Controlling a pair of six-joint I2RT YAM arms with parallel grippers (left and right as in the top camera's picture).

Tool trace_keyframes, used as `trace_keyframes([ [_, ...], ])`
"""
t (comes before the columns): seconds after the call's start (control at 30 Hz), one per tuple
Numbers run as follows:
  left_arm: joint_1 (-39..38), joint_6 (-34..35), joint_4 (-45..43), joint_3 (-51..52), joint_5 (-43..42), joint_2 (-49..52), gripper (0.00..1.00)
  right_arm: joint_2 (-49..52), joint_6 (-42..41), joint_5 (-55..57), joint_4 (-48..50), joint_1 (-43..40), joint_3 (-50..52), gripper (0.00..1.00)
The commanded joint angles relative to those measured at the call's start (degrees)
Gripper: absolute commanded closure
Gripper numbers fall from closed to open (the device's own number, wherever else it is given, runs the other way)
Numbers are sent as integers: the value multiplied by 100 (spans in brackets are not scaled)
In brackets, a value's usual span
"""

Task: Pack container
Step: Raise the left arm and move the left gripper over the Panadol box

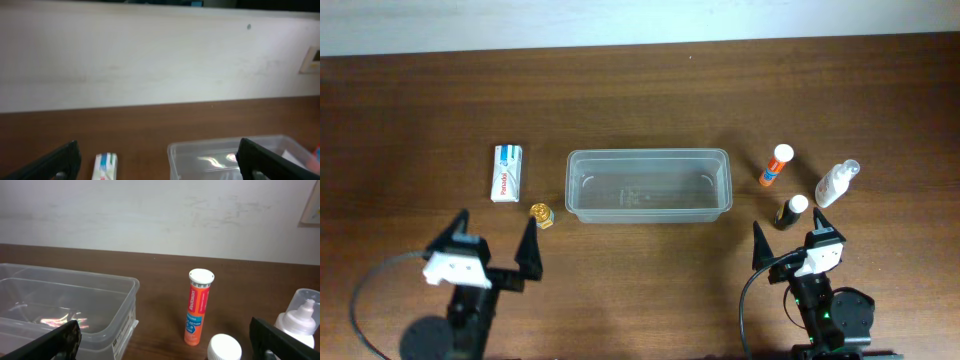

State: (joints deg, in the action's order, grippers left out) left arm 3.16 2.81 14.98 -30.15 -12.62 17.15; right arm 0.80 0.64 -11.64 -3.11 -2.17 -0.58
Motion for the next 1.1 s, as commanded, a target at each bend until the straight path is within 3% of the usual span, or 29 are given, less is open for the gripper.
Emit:
trace_keyframes([
  [0.0, 39, -168, 243, -938, 76, 1165, 0, -44, -9, 50, -37, -48, 26, 2],
  [0.1, 39, -750, 1034, -2103, -164, 2520, 0, -44, -7, 50, -37, -48, 26, 2],
  [0.23, 39, -1360, 2852, -4096, -306, 4540, 0, -44, -7, 50, -37, -48, 26, 2],
  [0.37, 39, -1427, 4627, -6000, -264, 6310, 0, -44, -7, 50, -37, -48, 26, 2],
  [0.47, 39, -1429, 5375, -6872, -92, 7235, 0, -44, -9, 50, -37, -48, 26, 2],
  [0.67, 37, -1427, 5727, -7152, 693, 8166, 0, -44, -9, 50, -37, -48, 26, 2],
  [1.07, 50, -1427, 5504, -7136, 1117, 8738, 0, -44, -7, 50, -37, -48, 26, 2],
])
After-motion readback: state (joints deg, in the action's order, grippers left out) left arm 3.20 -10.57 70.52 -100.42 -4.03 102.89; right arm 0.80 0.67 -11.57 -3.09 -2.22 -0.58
